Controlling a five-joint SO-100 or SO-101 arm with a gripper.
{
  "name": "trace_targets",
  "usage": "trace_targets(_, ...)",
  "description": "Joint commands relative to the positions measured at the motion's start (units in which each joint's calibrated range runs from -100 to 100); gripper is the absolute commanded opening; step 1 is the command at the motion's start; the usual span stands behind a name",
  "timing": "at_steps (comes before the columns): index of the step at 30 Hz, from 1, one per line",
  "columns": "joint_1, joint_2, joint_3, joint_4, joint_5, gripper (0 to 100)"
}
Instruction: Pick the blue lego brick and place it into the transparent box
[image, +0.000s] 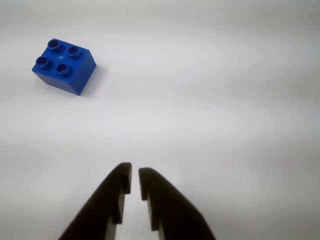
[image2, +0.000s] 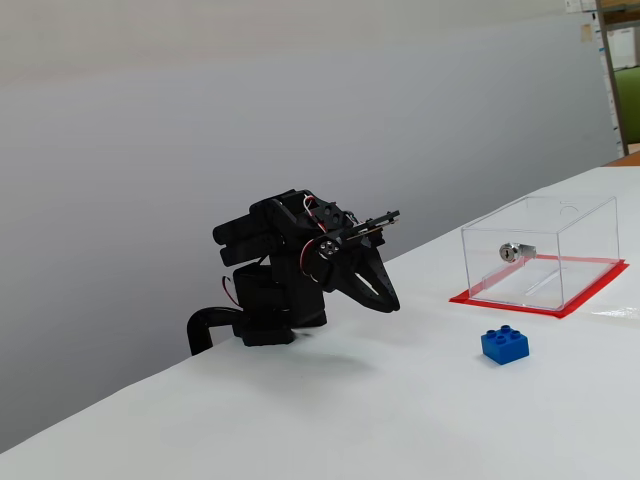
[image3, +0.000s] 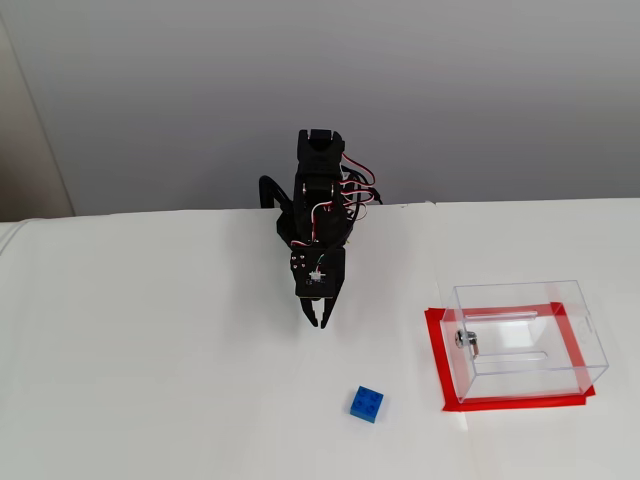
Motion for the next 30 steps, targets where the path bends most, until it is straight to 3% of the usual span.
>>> trace_targets(1, -0.33, -0.59, 0.87, -0.07, 0.21, 2)
trace_targets(20, -11.42, 0.09, -4.01, 0.36, -0.26, 2)
trace_targets(30, -15.56, 15.36, -16.31, -0.07, -0.31, 2)
